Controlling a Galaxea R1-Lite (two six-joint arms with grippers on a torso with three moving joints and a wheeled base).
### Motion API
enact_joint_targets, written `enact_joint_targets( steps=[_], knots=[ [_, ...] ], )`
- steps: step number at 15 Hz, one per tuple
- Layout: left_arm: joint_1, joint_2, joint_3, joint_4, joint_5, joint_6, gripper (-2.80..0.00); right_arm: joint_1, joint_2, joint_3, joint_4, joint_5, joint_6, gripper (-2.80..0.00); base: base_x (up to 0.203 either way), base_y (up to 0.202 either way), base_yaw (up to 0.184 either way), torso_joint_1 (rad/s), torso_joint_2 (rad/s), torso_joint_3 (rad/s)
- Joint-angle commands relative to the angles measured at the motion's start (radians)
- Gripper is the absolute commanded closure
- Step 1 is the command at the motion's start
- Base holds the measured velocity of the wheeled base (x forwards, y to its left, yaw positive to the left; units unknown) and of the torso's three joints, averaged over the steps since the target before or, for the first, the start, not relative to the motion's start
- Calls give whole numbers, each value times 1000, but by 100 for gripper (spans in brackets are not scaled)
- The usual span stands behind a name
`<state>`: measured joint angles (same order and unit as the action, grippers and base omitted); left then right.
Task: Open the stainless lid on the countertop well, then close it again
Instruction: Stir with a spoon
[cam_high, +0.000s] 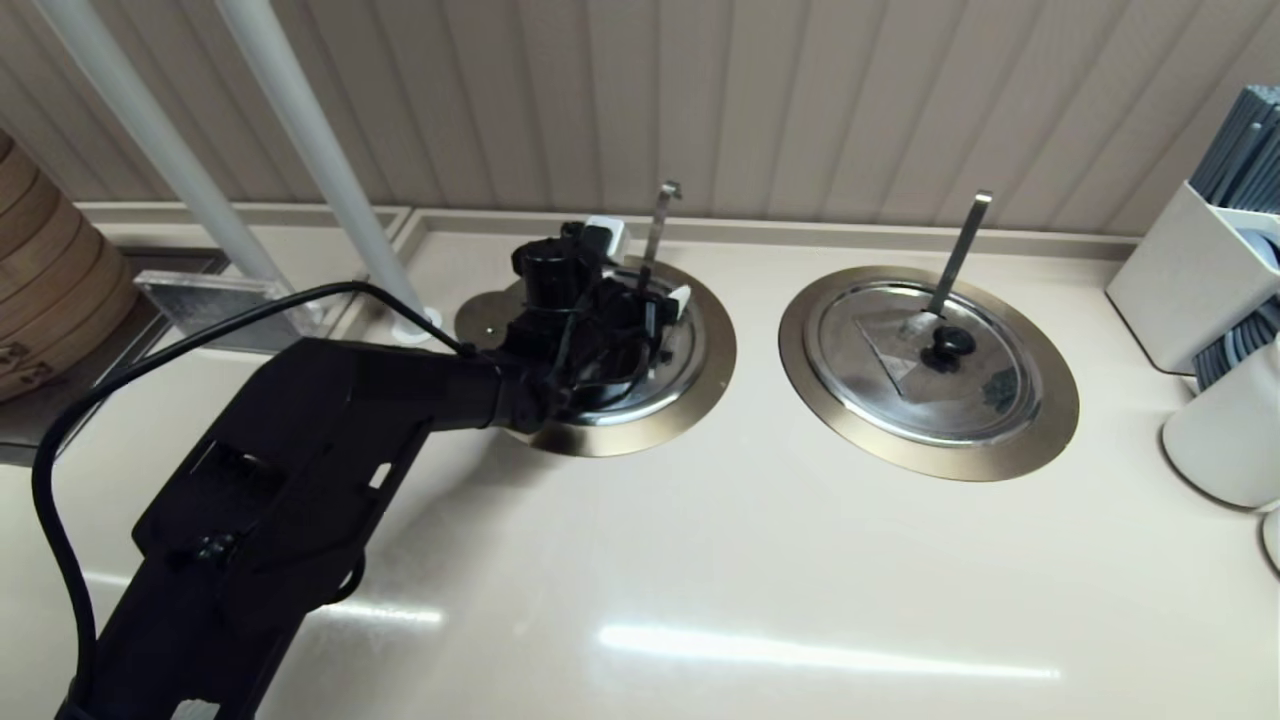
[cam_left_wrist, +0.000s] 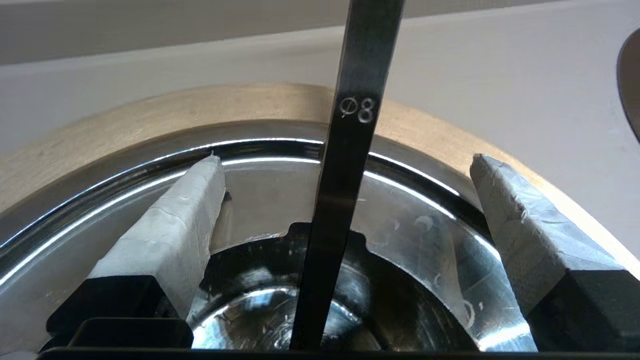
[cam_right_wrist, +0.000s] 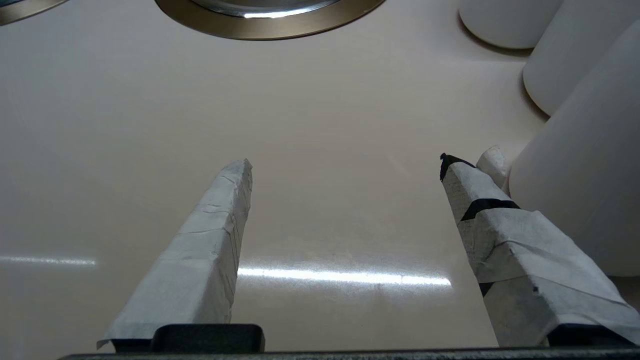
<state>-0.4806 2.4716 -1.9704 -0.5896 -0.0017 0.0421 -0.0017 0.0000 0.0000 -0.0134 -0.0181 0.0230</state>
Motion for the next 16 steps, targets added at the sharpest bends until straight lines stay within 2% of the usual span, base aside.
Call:
enact_joint_targets(
  steps=[1, 2, 10, 12, 16],
  knots=[
    [1, 10, -1, -12, 0, 1, -280, 0, 2, 6, 0, 0, 0, -280, 0, 0, 0, 0, 0, 0],
    [1, 10, -1, -13, 0, 1, 0, 0, 2, 6, 0, 0, 0, -280, 0, 0, 0, 0, 0, 0],
    [1, 18, -2, -21, 0, -1, 0, 0, 2, 6, 0, 0, 0, -280, 0, 0, 0, 0, 0, 0],
    [1, 18, -2, -67, -1, -10, 0, 0, 2, 6, 0, 0, 0, -280, 0, 0, 0, 0, 0, 0],
    [2, 1, -1, -78, 4, -12, 0, 0, 2, 6, 0, 0, 0, -280, 0, 0, 0, 0, 0, 0]
  ],
)
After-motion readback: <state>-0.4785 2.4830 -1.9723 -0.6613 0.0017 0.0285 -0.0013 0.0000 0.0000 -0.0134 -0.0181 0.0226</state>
